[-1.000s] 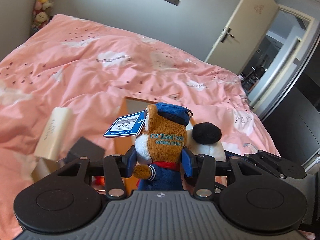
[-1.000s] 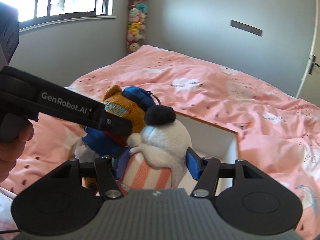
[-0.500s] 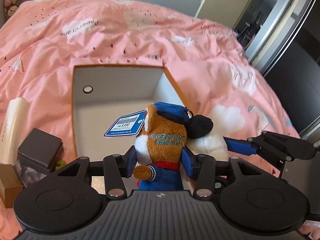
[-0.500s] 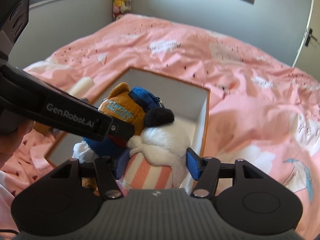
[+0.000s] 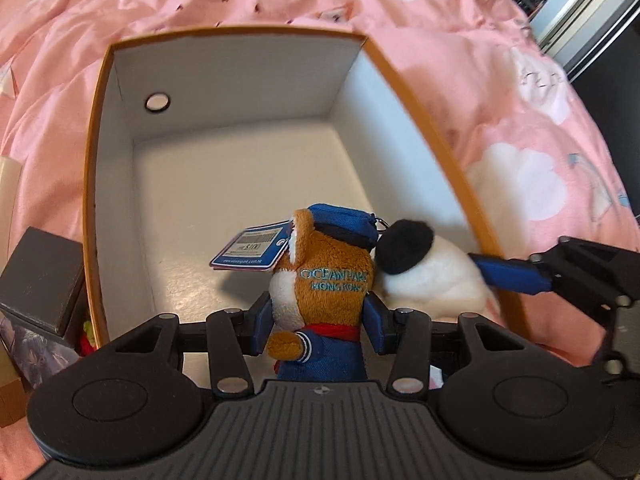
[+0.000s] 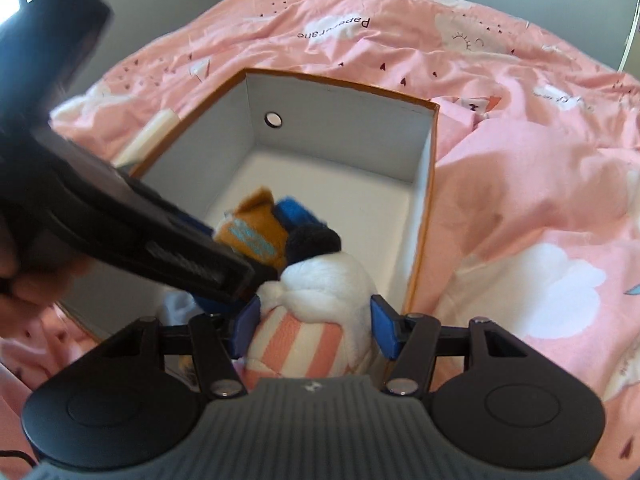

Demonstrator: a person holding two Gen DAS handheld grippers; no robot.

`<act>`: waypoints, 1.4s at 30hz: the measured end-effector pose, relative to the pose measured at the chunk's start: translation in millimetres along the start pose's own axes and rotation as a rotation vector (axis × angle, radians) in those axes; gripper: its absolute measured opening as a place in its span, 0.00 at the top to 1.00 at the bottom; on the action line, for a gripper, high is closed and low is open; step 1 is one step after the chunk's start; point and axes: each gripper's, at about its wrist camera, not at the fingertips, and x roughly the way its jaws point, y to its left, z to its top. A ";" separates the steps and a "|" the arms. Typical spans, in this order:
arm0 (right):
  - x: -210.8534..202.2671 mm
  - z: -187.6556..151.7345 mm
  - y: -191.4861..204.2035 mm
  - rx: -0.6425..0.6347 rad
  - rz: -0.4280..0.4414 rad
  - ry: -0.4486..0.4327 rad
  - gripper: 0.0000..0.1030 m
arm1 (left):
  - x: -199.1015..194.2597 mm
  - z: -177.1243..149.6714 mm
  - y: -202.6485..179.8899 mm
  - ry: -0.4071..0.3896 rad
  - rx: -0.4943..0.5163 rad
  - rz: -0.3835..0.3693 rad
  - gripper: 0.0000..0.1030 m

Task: Organize objects
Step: 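Carry both plushes over the orange box and lower them inside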

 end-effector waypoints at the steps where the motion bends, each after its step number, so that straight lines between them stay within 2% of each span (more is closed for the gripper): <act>1: 4.0 1.8 1.3 -0.008 0.002 0.011 0.41 | 3.1 1.1 2.8 0.012 -0.015 0.002 0.49; 9: 31.1 1.7 26.4 -0.214 -0.047 0.115 0.38 | 25.5 1.3 12.4 0.134 -0.091 0.003 0.48; 12: 30.5 8.6 22.8 -0.211 -0.026 0.170 0.37 | 26.9 -0.9 15.0 0.136 -0.114 -0.002 0.48; 14: 26.8 14.6 19.6 -0.208 -0.011 0.204 0.32 | 26.0 -2.5 15.9 0.128 -0.125 -0.001 0.48; 16: 23.3 20.3 17.3 -0.201 -0.008 0.237 0.36 | 25.3 -3.3 18.2 0.127 -0.137 -0.004 0.48; 20: 22.2 28.9 18.1 -0.203 0.015 0.291 0.59 | 24.8 -4.2 23.5 0.134 -0.157 -0.035 0.48; 24: 27.7 28.4 27.0 -0.249 -0.013 0.327 0.58 | 24.0 -5.4 31.8 0.134 -0.192 -0.077 0.48; 27: 26.0 33.3 28.7 -0.244 -0.036 0.314 0.56 | 20.2 -7.6 36.0 0.123 -0.198 -0.095 0.48; 29: 27.4 36.3 33.9 -0.276 -0.060 0.300 0.43 | 19.1 -8.8 37.0 0.123 -0.209 -0.105 0.48; 30: 29.7 37.4 37.1 -0.295 -0.072 0.296 0.41 | 19.5 -7.2 37.5 0.126 -0.212 -0.107 0.48; 35: 56.1 38.1 48.3 -0.401 -0.103 0.328 0.41 | 21.6 -3.1 38.1 0.134 -0.211 -0.122 0.48; 39: 60.3 40.0 45.0 -0.393 -0.049 0.318 0.47 | 21.0 -1.5 37.9 0.122 -0.216 -0.114 0.49; 42: 53.9 37.3 47.3 -0.416 -0.046 0.294 0.61 | 16.5 -0.6 41.0 0.104 -0.230 -0.118 0.48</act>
